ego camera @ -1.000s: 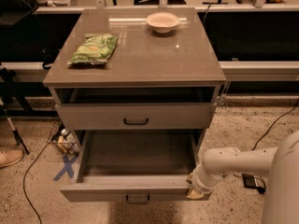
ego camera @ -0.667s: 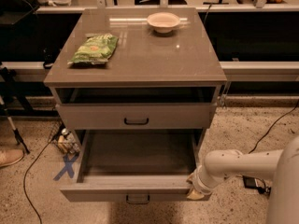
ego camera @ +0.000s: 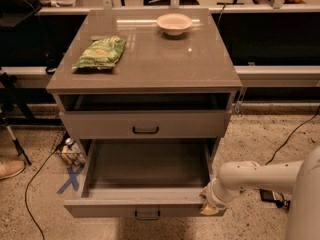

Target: Open middle drawer

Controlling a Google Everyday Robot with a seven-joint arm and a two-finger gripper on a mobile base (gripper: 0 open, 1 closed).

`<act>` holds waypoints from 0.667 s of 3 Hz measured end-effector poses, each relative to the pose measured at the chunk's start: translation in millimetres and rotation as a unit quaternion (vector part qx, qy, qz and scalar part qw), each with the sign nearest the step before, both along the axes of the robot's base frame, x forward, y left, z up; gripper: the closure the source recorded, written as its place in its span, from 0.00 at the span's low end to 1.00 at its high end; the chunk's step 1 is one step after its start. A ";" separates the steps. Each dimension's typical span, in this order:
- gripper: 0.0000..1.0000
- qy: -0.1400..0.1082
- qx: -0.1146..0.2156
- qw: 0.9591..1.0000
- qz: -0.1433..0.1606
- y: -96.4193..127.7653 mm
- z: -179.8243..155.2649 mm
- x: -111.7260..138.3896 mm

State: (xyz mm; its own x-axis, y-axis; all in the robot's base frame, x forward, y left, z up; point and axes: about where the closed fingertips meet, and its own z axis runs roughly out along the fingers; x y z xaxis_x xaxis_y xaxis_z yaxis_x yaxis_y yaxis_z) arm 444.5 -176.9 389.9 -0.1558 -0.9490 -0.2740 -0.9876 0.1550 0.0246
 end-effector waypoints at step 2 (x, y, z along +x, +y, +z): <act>0.35 0.000 0.000 1.000 0.000 0.0 0.0 0.0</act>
Offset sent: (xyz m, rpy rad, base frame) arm 0.0000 0.0000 0.0000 0.0000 0.0000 0.0000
